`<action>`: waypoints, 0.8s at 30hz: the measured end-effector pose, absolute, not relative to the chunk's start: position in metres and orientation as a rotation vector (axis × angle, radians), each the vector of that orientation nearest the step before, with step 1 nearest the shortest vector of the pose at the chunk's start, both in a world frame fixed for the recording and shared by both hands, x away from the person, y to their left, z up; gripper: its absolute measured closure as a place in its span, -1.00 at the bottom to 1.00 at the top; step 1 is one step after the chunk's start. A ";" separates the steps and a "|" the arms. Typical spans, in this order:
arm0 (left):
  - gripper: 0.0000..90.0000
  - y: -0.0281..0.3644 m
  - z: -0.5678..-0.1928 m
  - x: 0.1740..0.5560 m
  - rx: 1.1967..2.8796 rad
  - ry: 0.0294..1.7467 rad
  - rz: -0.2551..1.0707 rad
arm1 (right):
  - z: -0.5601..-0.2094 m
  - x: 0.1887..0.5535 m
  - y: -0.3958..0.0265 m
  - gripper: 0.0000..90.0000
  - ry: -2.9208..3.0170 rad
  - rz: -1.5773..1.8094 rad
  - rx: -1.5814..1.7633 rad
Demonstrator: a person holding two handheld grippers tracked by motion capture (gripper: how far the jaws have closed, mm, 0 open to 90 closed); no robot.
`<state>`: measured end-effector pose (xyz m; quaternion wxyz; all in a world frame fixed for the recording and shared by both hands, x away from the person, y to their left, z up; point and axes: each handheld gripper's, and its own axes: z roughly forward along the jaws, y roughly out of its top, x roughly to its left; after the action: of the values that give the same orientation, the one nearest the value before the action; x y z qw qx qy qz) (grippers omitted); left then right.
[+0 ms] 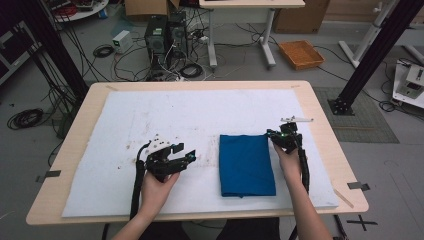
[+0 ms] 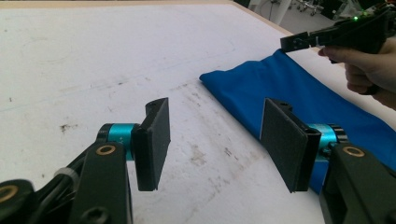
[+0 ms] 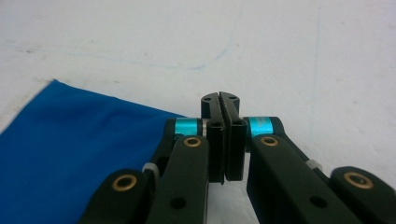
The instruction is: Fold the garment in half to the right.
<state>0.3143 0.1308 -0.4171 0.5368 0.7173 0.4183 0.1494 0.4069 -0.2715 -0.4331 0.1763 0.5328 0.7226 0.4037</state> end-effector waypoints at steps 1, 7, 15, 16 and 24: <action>-0.05 0.129 -0.418 0.317 1.710 0.998 0.357 | -0.434 0.407 -0.273 1.00 2.047 1.131 1.508; -0.05 0.121 -0.419 0.328 1.717 1.012 0.364 | -0.438 0.403 -0.279 0.99 2.037 1.102 1.494; -0.05 0.138 -0.410 0.328 1.678 1.008 0.400 | -0.429 0.389 -0.289 0.45 2.006 1.163 1.461; -0.08 0.144 -0.407 0.328 1.677 1.004 0.413 | -0.426 0.385 -0.290 0.39 2.007 1.184 1.444; -0.16 0.200 -0.389 0.326 1.652 0.944 0.523 | -0.406 0.349 -0.310 -0.13 1.981 1.314 1.300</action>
<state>0.3255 0.1995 -0.3889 0.5515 0.6984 0.3991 0.2211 0.3487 -0.3101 -0.4061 0.2144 0.4687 0.7141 0.4737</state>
